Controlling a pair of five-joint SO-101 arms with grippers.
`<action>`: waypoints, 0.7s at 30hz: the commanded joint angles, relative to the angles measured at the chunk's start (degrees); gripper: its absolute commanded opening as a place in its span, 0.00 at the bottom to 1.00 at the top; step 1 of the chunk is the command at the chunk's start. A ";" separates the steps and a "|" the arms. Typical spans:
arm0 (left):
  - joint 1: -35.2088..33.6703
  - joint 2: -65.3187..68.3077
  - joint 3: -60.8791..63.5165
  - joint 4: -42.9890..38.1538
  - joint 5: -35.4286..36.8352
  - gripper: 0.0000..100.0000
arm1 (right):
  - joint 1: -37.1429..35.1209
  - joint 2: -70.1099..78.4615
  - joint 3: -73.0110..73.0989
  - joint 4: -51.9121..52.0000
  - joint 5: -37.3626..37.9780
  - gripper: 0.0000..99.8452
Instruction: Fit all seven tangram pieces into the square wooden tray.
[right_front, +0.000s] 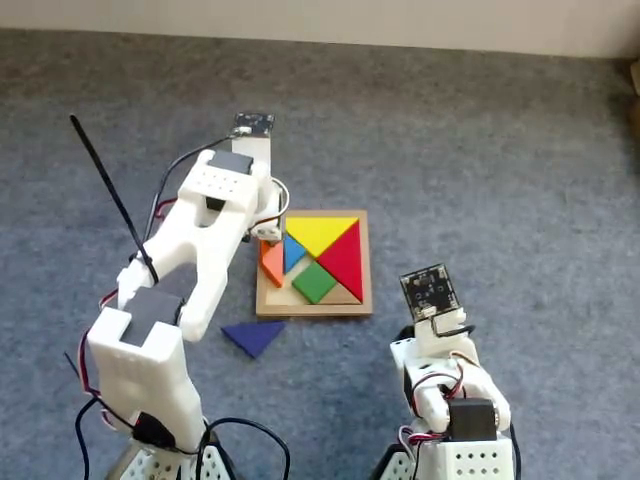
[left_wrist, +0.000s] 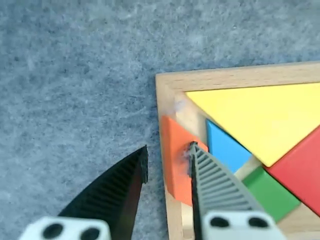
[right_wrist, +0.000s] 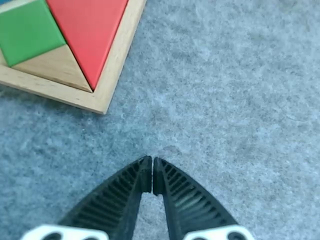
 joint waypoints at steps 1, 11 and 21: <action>1.80 1.01 -1.80 0.00 -0.18 0.15 | 0.66 -1.01 6.46 -1.10 0.09 0.02; 1.98 -8.66 -5.76 4.66 0.26 0.14 | 0.66 -1.01 6.46 -1.10 0.09 0.02; 2.24 -19.21 10.42 4.40 -0.09 0.14 | 0.66 -1.01 6.46 -1.10 0.09 0.02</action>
